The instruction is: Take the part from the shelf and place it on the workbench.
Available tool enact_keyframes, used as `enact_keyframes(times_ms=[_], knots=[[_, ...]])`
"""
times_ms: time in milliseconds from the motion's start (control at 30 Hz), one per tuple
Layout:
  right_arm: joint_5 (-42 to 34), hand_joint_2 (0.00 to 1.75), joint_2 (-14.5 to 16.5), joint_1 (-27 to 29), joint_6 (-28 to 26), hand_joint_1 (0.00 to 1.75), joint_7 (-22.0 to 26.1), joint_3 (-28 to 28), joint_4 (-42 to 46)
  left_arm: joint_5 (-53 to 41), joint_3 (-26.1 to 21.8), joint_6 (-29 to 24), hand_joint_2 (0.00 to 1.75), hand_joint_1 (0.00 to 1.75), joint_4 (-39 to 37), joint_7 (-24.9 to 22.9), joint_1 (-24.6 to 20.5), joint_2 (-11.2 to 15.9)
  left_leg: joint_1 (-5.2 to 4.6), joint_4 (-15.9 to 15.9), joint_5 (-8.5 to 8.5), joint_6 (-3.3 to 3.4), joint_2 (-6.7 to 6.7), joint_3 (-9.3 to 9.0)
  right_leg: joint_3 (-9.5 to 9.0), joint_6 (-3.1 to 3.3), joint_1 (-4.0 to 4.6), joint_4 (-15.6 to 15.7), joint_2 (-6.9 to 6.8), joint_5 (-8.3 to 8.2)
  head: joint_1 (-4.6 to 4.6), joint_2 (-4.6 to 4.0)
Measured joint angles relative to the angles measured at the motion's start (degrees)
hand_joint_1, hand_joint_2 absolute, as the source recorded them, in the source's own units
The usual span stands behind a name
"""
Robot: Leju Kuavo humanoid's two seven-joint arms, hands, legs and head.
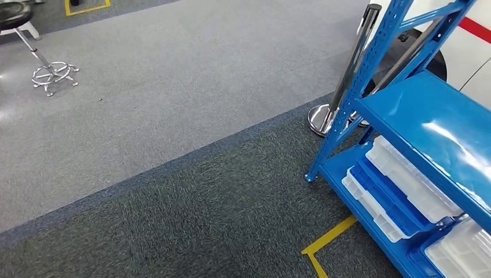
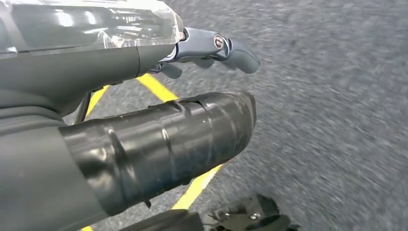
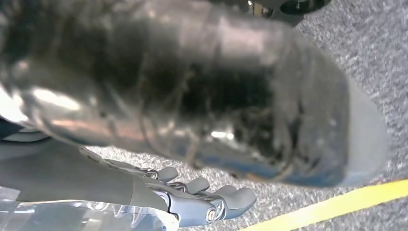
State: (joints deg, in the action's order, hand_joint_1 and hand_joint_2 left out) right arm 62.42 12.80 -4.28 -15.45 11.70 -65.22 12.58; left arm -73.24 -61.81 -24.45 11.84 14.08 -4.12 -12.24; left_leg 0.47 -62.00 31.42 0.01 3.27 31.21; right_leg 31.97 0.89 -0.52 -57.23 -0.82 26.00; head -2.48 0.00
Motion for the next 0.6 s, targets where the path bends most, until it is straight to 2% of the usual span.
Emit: enact_keyframes(times_ms=[33, 67, 100, 133, 167, 200, 267, 300, 333, 400, 433, 500, 533, 567, 600], knots=[[0.00, 0.00, -0.02, -0.05, 0.07, 0.00, 0.12, 0.01, 0.01, -0.01, 0.00, 0.03, 0.00, 0.00, 0.00, -0.03, 0.05, 0.00, 0.10, -3.65, 1.98, -0.12, -1.45, 1.60, 0.02, 0.19, 0.06, 0.04, 0.59, -0.05, 0.03, 0.00], [0.00, 0.00, -0.04, -0.09, 0.08, 0.00, 0.16, 0.02, 0.01, -0.03, 0.00, 0.07, 0.00, 0.00, 0.00, -0.14, 0.15, 0.00, 0.14, -7.64, 3.80, -0.21, -2.26, 3.52, 0.05, 0.33, 0.10, 0.00, 1.30, -0.06, 0.06, 0.00], [0.00, 0.00, -0.05, -0.10, 0.08, 0.00, 0.09, 0.03, 0.01, -0.06, 0.00, 0.09, 0.00, 0.00, 0.01, -0.31, 0.27, 0.00, 0.16, -10.68, 4.70, -0.29, -2.56, 5.07, 0.05, 0.37, 0.14, -0.05, 2.07, -0.05, 0.05, 0.00], [0.01, 0.00, -0.05, -0.08, 0.04, 0.00, -0.08, 0.03, 0.01, -0.10, 0.00, 0.10, 0.00, 0.00, 0.01, -0.47, 0.38, 0.00, 0.16, -11.95, 4.47, -0.31, -2.68, 5.89, 0.02, 0.37, 0.17, -0.13, 2.87, -0.02, 0.06, 0.00], [0.05, 0.00, -0.04, -0.05, -0.06, 0.00, -0.35, 0.04, 0.01, -0.14, 0.00, 0.10, 0.00, 0.00, 0.01, -0.62, 0.48, 0.00, 0.18, -10.95, 3.02, -0.29, -2.78, 5.70, -0.03, 0.32, 0.17, -0.25, 3.72, 0.03, 0.06, 0.00], [0.13, 0.00, -0.01, -0.02, -0.18, 0.00, -0.66, 0.04, 0.00, -0.16, 0.00, 0.10, 0.00, 0.00, 0.00, -0.73, 0.54, 0.00, 0.21, -7.88, 0.73, -0.20, -3.11, 4.56, -0.09, 0.22, 0.15, -0.41, 4.56, 0.12, 0.06, 0.00], [0.39, 0.00, 0.13, -0.02, -0.42, 0.00, -1.09, 0.05, -0.02, -0.14, -0.02, 0.08, 0.00, 0.00, 0.00, -0.92, 0.64, 0.02, 0.34, -0.15, -3.13, 0.11, -5.33, 1.60, 0.07, -0.19, 0.12, -0.93, 6.08, 0.40, 0.04, 0.00], [0.54, 0.00, 0.18, -0.04, -0.42, 0.00, -1.15, 0.08, -0.02, -0.12, -0.03, 0.06, 0.00, 0.00, 0.00, -1.03, 0.65, 0.03, 0.34, 2.28, -3.93, 0.26, -6.35, 0.70, 0.29, -0.48, 0.10, -1.17, 6.67, 0.50, 0.04, 0.00], [0.68, 0.00, 0.21, -0.01, -0.30, 0.00, -1.13, 0.14, -0.03, -0.09, -0.04, 0.02, 0.00, 0.00, 0.01, -1.11, 0.60, 0.04, 0.28, 3.34, -3.99, 0.45, -7.00, 0.30, 0.55, -0.84, 0.04, -1.30, 7.20, 0.55, 0.04, 0.00], [0.89, 0.00, 0.17, 0.14, -0.01, 0.00, -0.92, 0.28, -0.03, -0.01, -0.05, -0.03, 0.00, 0.00, 0.01, -1.18, 0.37, 0.03, 0.15, 3.64, -4.01, 1.00, -6.31, 0.10, 0.85, -1.62, -0.09, -1.25, 8.06, 0.46, 0.04, 0.00], [0.93, 0.00, 0.13, 0.23, 0.08, 0.00, -0.78, 0.34, -0.03, 0.03, -0.05, -0.05, 0.00, 0.00, 0.01, -1.17, 0.27, 0.01, 0.19, 3.92, -4.20, 1.39, -5.71, -0.07, 0.96, -1.95, -0.12, -1.47, 7.53, 0.62, 0.01, 0.00], [0.96, 0.00, 0.07, 0.21, -0.03, 0.00, -0.58, 0.38, -0.03, 0.05, -0.07, -0.03, 0.00, 0.00, 0.00, -1.16, 0.29, -0.05, 0.34, 4.48, -4.52, 2.16, -4.37, -0.28, 2.25, -2.39, -0.02, -4.37, 4.64, 2.52, -0.08, 0.00], [0.96, 0.00, 0.07, 0.14, -0.11, 0.00, -0.54, 0.39, -0.03, 0.04, -0.07, 0.02, 0.00, 0.00, 0.00, -1.16, 0.39, -0.06, 0.26, 4.56, -4.52, 2.39, -3.62, -0.34, 3.74, -2.53, -0.05, -7.48, 2.91, 4.26, -0.13, 0.00], [0.96, 0.00, 0.08, 0.08, -0.22, 0.00, -0.53, 0.40, -0.03, 0.02, -0.07, 0.07, 0.00, 0.00, 0.00, -1.17, 0.51, -0.06, 0.18, 4.56, -4.45, 2.56, -2.82, -0.34, 5.62, -2.68, -0.11, -11.24, 1.95, 6.06, -0.15, 0.00], [0.96, 0.00, 0.09, 0.04, -0.36, 0.00, -0.54, 0.41, -0.03, 0.01, -0.07, 0.13, 0.00, 0.00, 0.01, -1.17, 0.62, -0.05, 0.10, 4.53, -4.35, 2.60, -1.99, -0.35, 7.33, -2.82, -0.22, -14.60, 1.57, 7.27, -0.14, 0.00]])
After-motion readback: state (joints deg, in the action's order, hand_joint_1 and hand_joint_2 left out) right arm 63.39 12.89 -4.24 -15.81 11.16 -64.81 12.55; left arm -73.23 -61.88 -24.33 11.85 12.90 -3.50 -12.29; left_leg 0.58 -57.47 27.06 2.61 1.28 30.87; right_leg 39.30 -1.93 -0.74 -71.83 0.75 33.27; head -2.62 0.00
